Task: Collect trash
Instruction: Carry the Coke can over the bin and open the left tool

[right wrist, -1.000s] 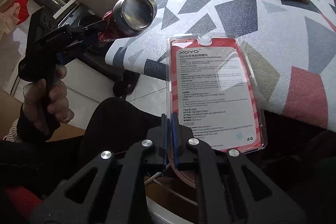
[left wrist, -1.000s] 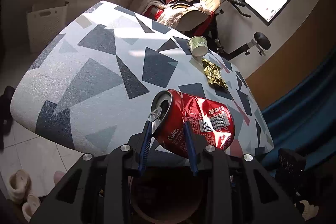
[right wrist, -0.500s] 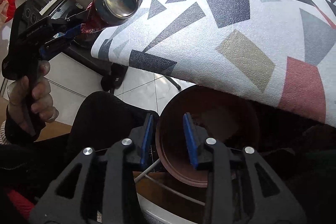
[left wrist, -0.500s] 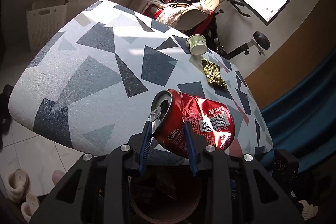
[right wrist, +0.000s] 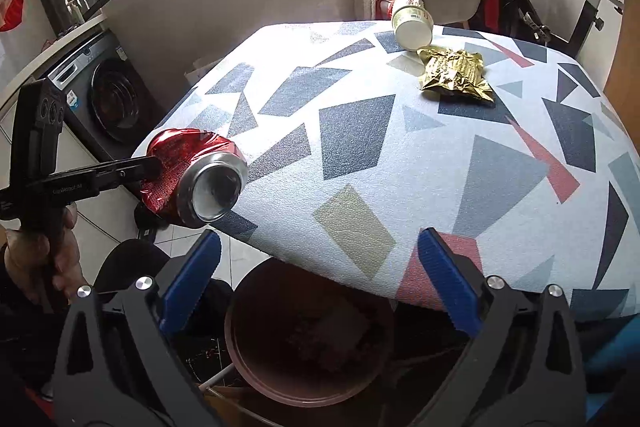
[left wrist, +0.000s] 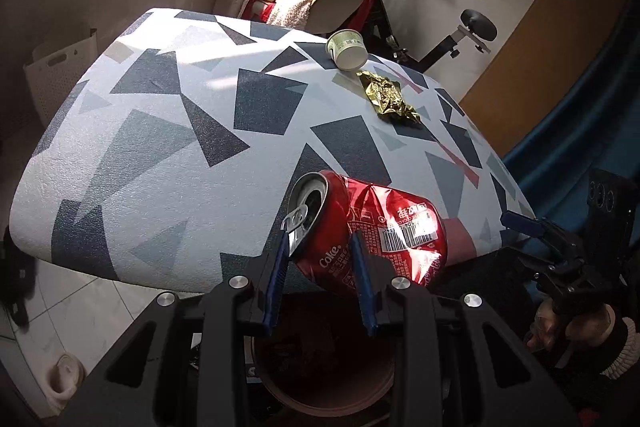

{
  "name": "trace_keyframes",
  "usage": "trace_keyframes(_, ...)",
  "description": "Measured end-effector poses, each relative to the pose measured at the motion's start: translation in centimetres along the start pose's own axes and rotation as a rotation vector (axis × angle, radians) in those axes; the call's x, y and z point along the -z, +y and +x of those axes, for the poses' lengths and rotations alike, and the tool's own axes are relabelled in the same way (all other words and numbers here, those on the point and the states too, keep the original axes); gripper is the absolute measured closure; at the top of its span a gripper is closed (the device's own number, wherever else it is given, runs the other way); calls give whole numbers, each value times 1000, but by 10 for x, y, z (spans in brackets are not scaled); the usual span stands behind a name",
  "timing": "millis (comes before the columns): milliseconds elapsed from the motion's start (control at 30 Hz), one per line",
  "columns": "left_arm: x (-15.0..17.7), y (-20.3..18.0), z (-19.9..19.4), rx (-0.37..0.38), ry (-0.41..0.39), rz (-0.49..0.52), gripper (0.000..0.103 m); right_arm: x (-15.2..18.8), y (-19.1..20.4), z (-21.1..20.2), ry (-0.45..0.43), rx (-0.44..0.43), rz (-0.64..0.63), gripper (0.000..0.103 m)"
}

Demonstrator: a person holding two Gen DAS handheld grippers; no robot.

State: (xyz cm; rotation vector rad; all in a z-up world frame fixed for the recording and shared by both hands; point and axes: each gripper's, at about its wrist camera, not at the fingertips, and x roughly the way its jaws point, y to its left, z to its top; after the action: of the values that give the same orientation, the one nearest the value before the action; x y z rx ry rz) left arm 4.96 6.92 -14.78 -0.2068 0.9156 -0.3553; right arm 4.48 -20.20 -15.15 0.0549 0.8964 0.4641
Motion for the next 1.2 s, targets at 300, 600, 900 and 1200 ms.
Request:
trace_keyframes(300, 25, -30, 20, -56, 57, 143, 72, 0, -16, -6, -25, 74, 15, 6)
trace_keyframes(600, 39, -48, 32, -67, 89, 222, 72, 0, -22, -8, -37, 96, 15, 6)
trace_keyframes(900, 42, -52, 40, -28, 130, 231, 51, 2, -27, -8, -34, 100, 27, 6)
trace_keyframes(1200, 37, -47, 40, -69, 121, 210, 9, 3, -28, -7, -49, 123, 30, 6)
